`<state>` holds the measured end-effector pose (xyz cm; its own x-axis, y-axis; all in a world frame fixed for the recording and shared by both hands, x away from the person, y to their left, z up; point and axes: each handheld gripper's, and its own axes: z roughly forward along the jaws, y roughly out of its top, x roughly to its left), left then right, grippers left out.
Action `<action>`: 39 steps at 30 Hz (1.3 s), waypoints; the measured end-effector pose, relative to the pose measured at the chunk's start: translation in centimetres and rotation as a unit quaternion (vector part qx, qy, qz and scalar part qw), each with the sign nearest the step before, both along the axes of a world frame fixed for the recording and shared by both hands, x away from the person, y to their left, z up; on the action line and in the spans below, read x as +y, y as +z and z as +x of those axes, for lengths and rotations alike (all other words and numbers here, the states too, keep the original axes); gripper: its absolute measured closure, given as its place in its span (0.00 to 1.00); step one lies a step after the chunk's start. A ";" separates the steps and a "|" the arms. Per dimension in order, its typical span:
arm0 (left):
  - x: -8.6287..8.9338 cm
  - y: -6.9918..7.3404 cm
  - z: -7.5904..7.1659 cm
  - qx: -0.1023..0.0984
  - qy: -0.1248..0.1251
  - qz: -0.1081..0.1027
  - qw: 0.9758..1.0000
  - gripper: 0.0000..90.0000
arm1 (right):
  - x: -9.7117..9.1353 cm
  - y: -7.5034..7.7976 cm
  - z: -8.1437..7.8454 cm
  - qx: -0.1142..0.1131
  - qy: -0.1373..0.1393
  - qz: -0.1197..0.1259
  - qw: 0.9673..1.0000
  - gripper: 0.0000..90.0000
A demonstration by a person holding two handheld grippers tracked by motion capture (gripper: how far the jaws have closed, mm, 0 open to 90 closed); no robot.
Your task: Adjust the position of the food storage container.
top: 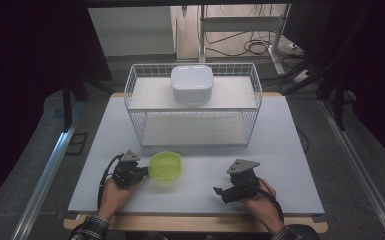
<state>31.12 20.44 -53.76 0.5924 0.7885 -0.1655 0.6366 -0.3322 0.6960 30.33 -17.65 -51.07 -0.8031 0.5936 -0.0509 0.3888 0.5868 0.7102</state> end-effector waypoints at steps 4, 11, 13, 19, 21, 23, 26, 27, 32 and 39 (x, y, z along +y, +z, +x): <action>-1.0 0.0 0.1 0.002 -0.013 0.003 1.000 1.00 | 0.1 -0.1 0.0 0.002 -0.001 0.000 1.000 0.06; -3.0 0.0 0.2 0.007 -0.038 0.004 0.999 1.00 | 0.1 -0.1 0.1 0.005 -0.002 0.001 1.000 0.06; -3.6 0.0 0.2 0.007 -0.046 0.005 0.999 1.00 | 0.1 -0.1 0.1 0.005 -0.002 0.001 1.000 0.06; -5.5 0.0 -0.1 0.009 -0.074 0.007 0.997 1.00 | 0.1 -0.1 0.1 0.008 -0.004 0.001 1.000 0.06; -6.0 0.0 -0.2 0.009 -0.082 0.006 0.997 1.00 | 0.0 -0.1 0.1 0.008 -0.005 0.002 1.000 0.06; -6.4 0.0 -0.3 0.012 -0.087 0.002 0.996 1.00 | 0.0 -0.1 0.1 0.009 -0.005 0.002 1.000 0.06; -7.1 0.0 -0.4 0.016 -0.095 -0.007 0.995 1.00 | 0.0 -0.1 0.2 0.010 -0.005 0.004 1.000 0.06; -7.3 0.0 -0.5 0.016 -0.097 -0.007 0.995 1.00 | 0.0 -0.1 0.2 0.010 -0.005 0.004 1.000 0.06; -8.2 0.3 -0.8 0.008 -0.104 -0.003 0.994 1.00 | -0.1 -0.1 0.2 0.011 -0.004 0.005 1.000 0.06; -6.6 1.9 -1.9 -0.022 -0.079 -0.006 0.997 0.87 | -0.4 0.0 0.3 0.014 -0.010 0.009 1.000 0.06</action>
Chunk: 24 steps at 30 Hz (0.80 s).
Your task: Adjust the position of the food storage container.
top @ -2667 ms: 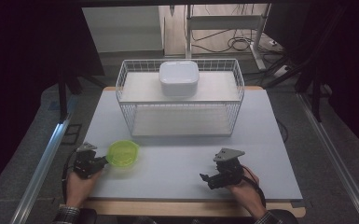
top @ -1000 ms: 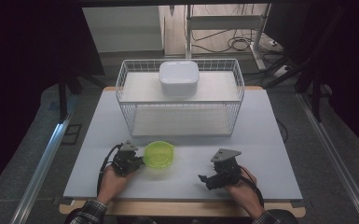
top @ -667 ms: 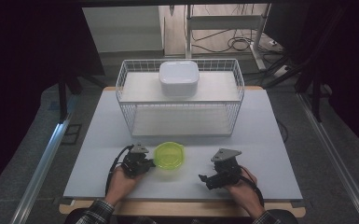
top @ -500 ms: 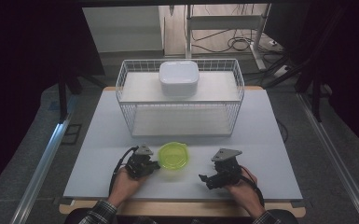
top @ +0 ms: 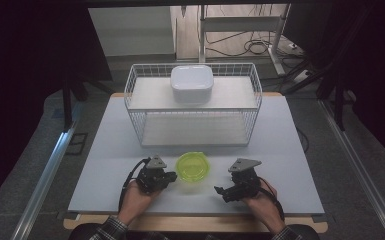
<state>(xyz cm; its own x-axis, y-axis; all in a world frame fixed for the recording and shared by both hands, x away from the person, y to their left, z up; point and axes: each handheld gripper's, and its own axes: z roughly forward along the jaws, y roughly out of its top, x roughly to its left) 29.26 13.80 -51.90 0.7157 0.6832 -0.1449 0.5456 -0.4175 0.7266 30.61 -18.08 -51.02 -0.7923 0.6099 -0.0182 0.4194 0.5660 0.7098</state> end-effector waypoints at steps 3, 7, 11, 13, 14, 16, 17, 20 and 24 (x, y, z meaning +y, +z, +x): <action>0.6 0.6 -0.9 -0.017 0.008 0.001 1.000 0.73 | -0.2 0.1 0.1 0.002 -0.005 0.005 1.000 0.06; 1.1 1.1 -2.1 -0.049 0.015 0.023 0.998 0.54 | -0.4 0.3 0.1 0.003 -0.012 0.012 1.000 0.06; 1.8 1.1 -3.0 -0.055 0.027 0.017 0.998 0.39 | -0.5 0.4 0.1 -0.004 -0.014 0.011 1.000 0.04; 2.1 0.9 -3.3 -0.049 0.029 0.005 0.998 0.32 | -0.6 0.4 0.1 -0.006 -0.014 0.012 1.000 0.04; 2.2 0.9 -3.6 -0.049 0.031 0.004 0.998 0.27 | -0.6 0.4 0.1 -0.005 -0.014 0.013 1.000 0.04; 2.4 0.9 -4.2 -0.054 0.034 0.009 0.998 0.20 | -0.6 0.4 0.1 -0.006 -0.013 0.016 1.000 0.03; 2.5 0.9 -4.4 -0.054 0.035 0.010 0.998 0.17 | -0.7 0.4 0.1 -0.005 -0.011 0.018 1.000 0.03; 2.7 0.9 -5.1 -0.047 0.034 0.003 0.998 0.14 | -0.7 0.4 0.1 -0.006 -0.009 0.021 1.000 0.02; 3.0 0.7 -5.7 -0.045 0.031 0.006 0.998 0.08 | -0.6 0.4 0.1 -0.006 -0.006 0.022 1.000 0.02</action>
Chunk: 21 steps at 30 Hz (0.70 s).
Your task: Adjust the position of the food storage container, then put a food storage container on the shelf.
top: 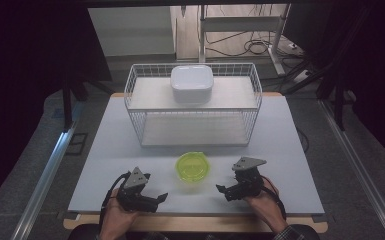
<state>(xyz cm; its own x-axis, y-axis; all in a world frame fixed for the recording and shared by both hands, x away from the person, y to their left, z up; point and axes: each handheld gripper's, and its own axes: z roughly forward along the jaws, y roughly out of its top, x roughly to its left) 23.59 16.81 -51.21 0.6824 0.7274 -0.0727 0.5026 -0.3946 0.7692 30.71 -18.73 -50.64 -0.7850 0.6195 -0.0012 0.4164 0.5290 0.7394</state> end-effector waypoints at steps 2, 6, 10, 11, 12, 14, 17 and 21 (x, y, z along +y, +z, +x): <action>0.1 -0.1 -0.2 -0.004 0.001 0.007 1.000 0.06 | 0.0 0.0 0.0 -0.001 0.001 0.001 1.000 0.01; 0.3 -0.3 -0.4 -0.018 0.002 0.003 1.000 0.04 | -0.2 -0.1 0.1 -0.003 -0.001 -0.001 1.000 0.01; 0.5 -0.6 -0.3 -0.029 -0.002 0.000 1.000 0.03 | -0.2 0.0 0.2 -0.009 -0.005 0.002 1.000 0.00; 0.6 -0.6 -0.2 -0.024 -0.004 -0.006 1.000 0.03 | -0.2 0.1 0.2 -0.013 -0.002 0.008 1.000 0.00; 0.6 -0.7 -0.2 -0.021 -0.004 -0.010 1.000 0.04 | -0.3 0.2 0.2 -0.019 -0.003 0.013 1.000 0.00; 0.7 -0.8 -0.1 -0.021 0.000 -0.013 1.000 0.04 | -0.3 0.3 0.3 -0.025 -0.005 0.016 1.000 0.00; 0.8 -0.9 -0.1 -0.029 0.003 -0.012 1.000 0.03 | -0.3 0.3 0.5 -0.019 -0.005 0.029 0.999 0.00; 0.8 -1.0 -0.1 -0.033 -0.001 -0.009 0.999 0.03 | -0.2 0.4 0.9 -0.006 -0.009 0.036 0.999 0.01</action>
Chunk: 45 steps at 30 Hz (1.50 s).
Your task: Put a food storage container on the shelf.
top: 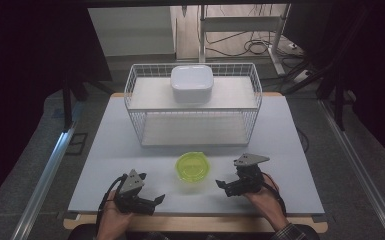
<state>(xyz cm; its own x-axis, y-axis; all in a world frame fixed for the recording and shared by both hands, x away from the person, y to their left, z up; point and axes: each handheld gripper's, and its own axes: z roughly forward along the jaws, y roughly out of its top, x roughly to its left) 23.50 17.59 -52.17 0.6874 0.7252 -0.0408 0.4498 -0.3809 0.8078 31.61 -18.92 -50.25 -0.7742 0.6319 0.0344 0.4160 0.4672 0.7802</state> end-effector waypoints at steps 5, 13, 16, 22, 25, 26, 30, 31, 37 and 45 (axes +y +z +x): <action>-0.1 -0.1 0.0 -0.002 -0.001 0.008 1.000 0.03 | 0.2 0.3 0.4 0.001 -0.009 0.002 1.000 0.01; -0.1 -0.3 0.1 0.006 -0.002 0.012 1.000 0.03 | 0.6 0.8 1.0 0.008 -0.016 0.011 1.000 0.02; -0.2 -0.4 0.1 0.005 -0.003 0.017 1.000 0.03 | 0.7 1.2 1.1 0.011 -0.014 0.006 1.000 0.08; -0.3 -0.4 0.1 0.005 -0.005 0.025 1.000 0.04 | 0.5 2.0 1.5 0.035 -0.008 0.014 0.999 0.22; -0.4 -0.5 0.1 0.005 -0.005 0.028 1.000 0.04 | 0.5 2.2 1.8 0.037 -0.002 0.022 0.999 0.26; -0.4 -0.5 0.1 0.005 -0.005 0.029 1.000 0.04 | 0.5 2.3 2.0 0.040 -0.002 0.027 0.999 0.27; -0.4 -0.5 0.1 0.002 -0.005 0.030 1.000 0.04 | 0.8 2.4 2.8 0.064 0.005 0.046 0.997 0.33; -0.4 -0.5 0.1 0.002 -0.005 0.030 1.000 0.04 | 0.9 2.4 3.0 0.077 0.006 0.049 0.996 0.33; -0.3 -0.4 0.0 -0.001 -0.004 0.027 1.000 0.04 | 1.6 2.2 3.8 0.103 0.009 0.059 0.993 0.38; -0.4 -0.4 0.0 -0.002 -0.007 0.028 1.000 0.04 | 2.2 2.2 5.3 0.142 0.008 0.090 0.986 0.46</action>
<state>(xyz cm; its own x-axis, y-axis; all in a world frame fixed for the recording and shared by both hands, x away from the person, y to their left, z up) 23.50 17.20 -52.56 0.6972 0.7169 0.0023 0.4417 -0.4321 0.7863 36.89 -16.74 -48.09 -0.7272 0.5839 0.3609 0.6227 0.3401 0.7047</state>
